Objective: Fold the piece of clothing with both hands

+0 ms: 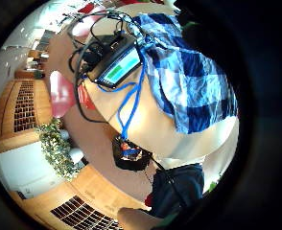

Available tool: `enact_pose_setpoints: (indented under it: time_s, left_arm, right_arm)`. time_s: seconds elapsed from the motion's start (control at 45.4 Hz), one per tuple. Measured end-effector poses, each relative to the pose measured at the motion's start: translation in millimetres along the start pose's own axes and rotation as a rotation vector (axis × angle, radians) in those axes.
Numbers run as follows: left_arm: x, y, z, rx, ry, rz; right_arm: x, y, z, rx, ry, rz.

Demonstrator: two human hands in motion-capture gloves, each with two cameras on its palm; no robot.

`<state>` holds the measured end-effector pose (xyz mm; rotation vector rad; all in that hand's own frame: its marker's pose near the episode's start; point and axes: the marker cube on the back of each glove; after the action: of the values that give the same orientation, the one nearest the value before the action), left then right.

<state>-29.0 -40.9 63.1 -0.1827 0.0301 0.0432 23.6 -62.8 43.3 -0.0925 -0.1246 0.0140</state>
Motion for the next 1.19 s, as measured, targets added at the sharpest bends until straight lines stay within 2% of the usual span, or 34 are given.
enact_pose_setpoints:
  time_s: [0.242, 0.353, 0.397, 0.441, 0.485, 0.529, 0.595, 0.683, 0.749, 0.837, 0.904, 0.97, 1.058, 1.124, 1.19]
  left_arm:
    - [2, 0, 40, -0.133, 0.055, 0.05]
    - [10, 16, 54, -0.255, 0.063, 0.089]
    - [12, 23, 57, -0.272, 0.041, 0.066]
    - [17, 39, 50, -0.281, 0.019, 0.034]
    - [22, 49, 49, -0.306, 0.012, 0.047]
    - [25, 51, 59, -0.344, 0.008, 0.082]
    - [24, 51, 74, -0.4, -0.022, 0.06]
    - [26, 54, 85, -0.447, -0.027, 0.054]
    - [24, 51, 91, -0.434, -0.045, 0.019]
    - [25, 50, 95, -0.411, -0.054, 0.039]
    - [23, 44, 96, -0.364, -0.081, 0.007]
    - [22, 39, 96, -0.32, -0.103, 0.011]
    - [18, 36, 98, -0.301, -0.144, -0.026]
    - [21, 35, 96, -0.268, -0.13, 0.0]
    - [25, 42, 95, -0.289, -0.113, 0.022]
  right_arm:
    - [9, -4, 30, -0.08, 0.033, 0.023]
    - [14, -16, 61, -0.172, 0.042, 0.022]
    - [13, -15, 70, -0.187, 0.059, 0.029]
    - [8, -4, 69, -0.188, 0.073, 0.041]
    - [3, 11, 66, -0.205, 0.081, 0.052]
    - [-4, 30, 64, -0.251, 0.088, 0.063]
    - [-12, 55, 65, -0.337, 0.099, 0.066]
    - [-12, 58, 76, -0.395, 0.107, 0.061]
    - [-12, 57, 84, -0.441, 0.084, 0.032]
    - [-10, 56, 90, -0.488, 0.072, 0.08]
    - [-7, 53, 93, -0.47, 0.096, 0.1]
    - [-5, 49, 96, -0.437, 0.124, 0.091]
    - [-8, 49, 103, -0.458, 0.118, 0.013]
    - [-10, 51, 108, -0.475, 0.121, 0.003]
    - [-9, 48, 110, -0.411, 0.149, 0.031]
